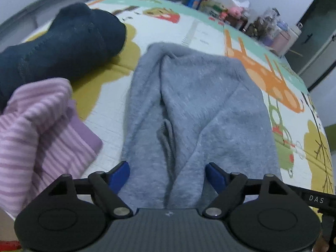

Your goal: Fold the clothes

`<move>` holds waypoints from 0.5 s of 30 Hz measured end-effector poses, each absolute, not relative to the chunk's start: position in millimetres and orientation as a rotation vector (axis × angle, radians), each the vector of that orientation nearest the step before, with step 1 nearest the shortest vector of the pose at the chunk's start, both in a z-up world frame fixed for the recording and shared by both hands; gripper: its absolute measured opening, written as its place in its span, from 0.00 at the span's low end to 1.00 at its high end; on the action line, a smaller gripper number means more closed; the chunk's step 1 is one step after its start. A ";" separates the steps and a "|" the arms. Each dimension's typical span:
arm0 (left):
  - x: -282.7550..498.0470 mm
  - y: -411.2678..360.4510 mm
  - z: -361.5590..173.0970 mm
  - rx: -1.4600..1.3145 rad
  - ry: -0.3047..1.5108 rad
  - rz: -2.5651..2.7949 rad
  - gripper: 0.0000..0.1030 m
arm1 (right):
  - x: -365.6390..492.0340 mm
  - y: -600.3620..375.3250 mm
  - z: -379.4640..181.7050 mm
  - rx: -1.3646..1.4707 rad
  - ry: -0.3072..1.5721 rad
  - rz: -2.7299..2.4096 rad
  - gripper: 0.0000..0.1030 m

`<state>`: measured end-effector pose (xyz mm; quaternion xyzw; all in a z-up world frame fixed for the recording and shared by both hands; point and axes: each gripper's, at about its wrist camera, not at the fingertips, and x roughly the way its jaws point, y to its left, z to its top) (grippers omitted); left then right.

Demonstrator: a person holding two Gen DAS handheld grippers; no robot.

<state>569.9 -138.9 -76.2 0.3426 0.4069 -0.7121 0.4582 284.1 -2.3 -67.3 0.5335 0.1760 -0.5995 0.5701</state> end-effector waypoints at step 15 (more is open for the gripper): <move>516.9 -116.0 -83.7 1.036 1.122 -1.970 0.80 | 251.4 55.6 -48.9 1.289 0.479 -1.503 0.24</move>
